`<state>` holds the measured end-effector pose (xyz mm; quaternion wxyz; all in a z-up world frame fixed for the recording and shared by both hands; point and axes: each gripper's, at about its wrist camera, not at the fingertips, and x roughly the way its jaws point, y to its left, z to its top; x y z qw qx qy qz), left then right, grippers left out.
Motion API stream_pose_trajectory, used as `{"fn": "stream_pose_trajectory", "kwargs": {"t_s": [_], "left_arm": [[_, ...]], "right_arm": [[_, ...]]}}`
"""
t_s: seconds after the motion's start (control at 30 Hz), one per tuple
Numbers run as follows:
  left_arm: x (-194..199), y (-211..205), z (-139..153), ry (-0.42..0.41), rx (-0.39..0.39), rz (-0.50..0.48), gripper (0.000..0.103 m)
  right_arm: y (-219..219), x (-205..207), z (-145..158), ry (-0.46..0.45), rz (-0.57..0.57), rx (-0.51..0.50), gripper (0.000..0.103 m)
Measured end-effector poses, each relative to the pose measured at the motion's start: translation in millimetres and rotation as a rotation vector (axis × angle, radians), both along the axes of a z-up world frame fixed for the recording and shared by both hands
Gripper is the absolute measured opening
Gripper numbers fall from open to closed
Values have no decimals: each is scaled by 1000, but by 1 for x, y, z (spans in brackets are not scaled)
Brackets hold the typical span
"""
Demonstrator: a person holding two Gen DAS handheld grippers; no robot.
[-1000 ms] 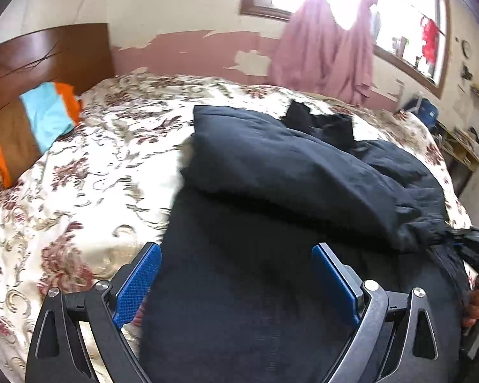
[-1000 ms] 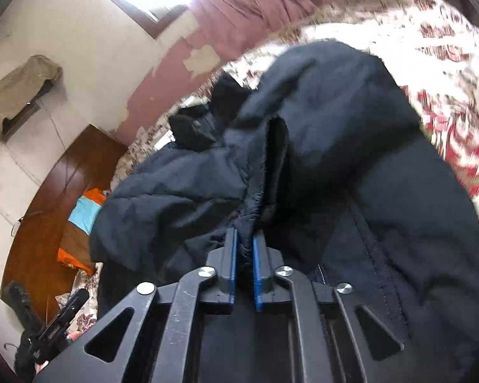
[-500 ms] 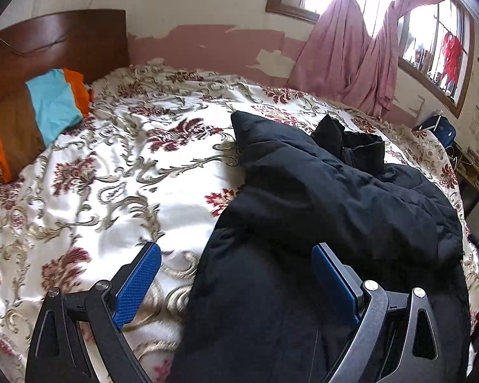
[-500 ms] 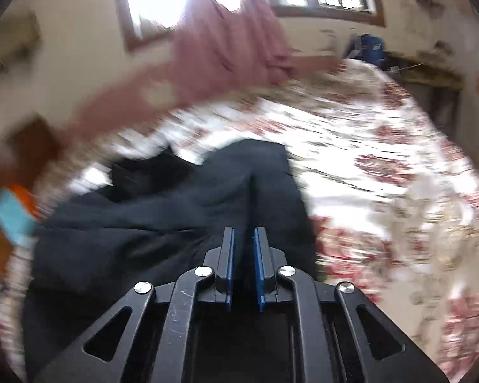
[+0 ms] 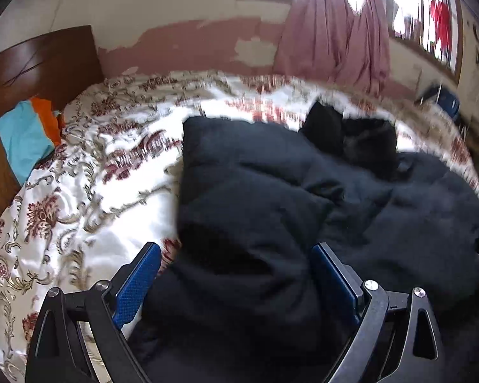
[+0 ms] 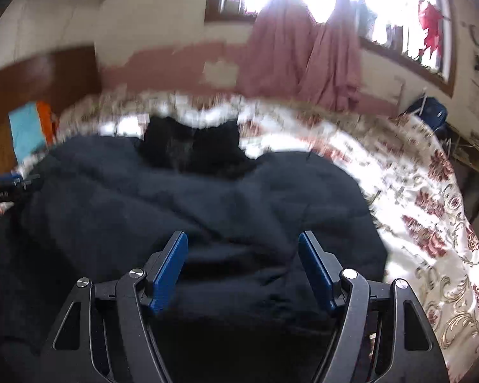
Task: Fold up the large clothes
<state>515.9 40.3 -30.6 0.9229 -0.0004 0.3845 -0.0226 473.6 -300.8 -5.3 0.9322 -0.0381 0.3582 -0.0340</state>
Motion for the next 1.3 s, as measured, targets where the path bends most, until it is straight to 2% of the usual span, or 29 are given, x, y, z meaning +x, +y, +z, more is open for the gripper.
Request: {"fn": "stream_pose_trajectory", "kwargs": {"t_s": [0.07,0.17,0.27,0.33,0.37,0.57,0.7,0.77,0.83,0.93,1.03,1.1,1.23,1.3], "left_arm": [[-1,-3,-9,-15,18,6,103],[-7,-1,-16,-53,4,11,103],[-8,11,-26,-53,-84,6,103],[-4,22,-32,-33,-165,-2,103],[-2,24,-33,-26,-180,-2,103],[-4,13,-34,-40,-111,8,103],[-7,23,-32,-43,-183,2,103],[-15,28,-32,-56,-209,8,103],[-23,29,-31,-71,-202,19,103],[-33,33,-21,-48,-197,51,103],[-40,34,-5,-38,-196,64,103],[-37,30,11,-38,-187,29,103],[-20,7,34,-14,-78,-35,103],[-7,-5,47,-30,-17,-77,103]], "right_arm": [[-1,1,-11,14,-6,19,67],[3,-2,-24,-5,-6,-25,68],[13,-7,-32,-20,-2,-66,69],[10,-8,-34,-26,-1,-51,69],[8,-8,-36,-29,-1,-39,69],[7,-5,-42,-43,-2,-37,69],[6,-10,-38,-62,13,-23,72],[5,-15,-36,-78,22,-12,77],[6,-23,-34,-95,30,-9,83],[7,-36,-22,-102,48,-5,84],[3,-45,-5,-93,109,66,84],[-1,-41,7,-52,111,102,85],[-11,-19,21,26,113,158,85],[-20,0,26,55,115,201,85]]}}
